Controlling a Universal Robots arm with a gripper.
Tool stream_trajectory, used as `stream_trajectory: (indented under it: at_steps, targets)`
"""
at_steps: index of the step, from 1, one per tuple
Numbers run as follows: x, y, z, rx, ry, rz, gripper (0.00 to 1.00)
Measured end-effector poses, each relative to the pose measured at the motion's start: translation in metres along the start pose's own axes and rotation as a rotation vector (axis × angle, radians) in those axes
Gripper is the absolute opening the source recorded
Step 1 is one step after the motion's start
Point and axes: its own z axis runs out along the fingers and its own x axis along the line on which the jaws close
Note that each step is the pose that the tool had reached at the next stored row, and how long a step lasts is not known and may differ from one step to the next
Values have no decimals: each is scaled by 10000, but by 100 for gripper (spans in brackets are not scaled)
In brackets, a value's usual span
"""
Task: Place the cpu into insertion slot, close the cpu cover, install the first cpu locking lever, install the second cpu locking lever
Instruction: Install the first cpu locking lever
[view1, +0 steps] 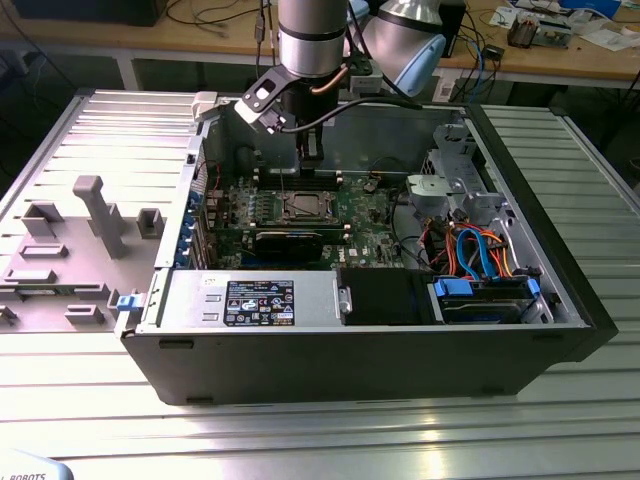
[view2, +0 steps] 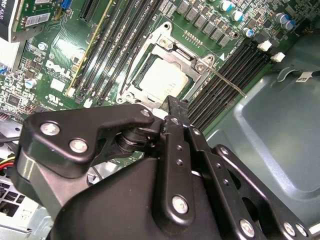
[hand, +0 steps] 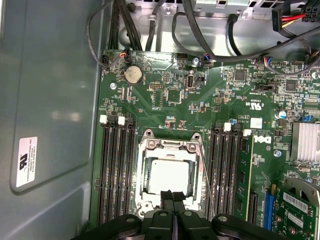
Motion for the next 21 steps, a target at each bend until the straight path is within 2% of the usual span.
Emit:
stream_trajectory:
  at_steps: [21]
  targets:
    - [0,0,0,4,4,-133,11]
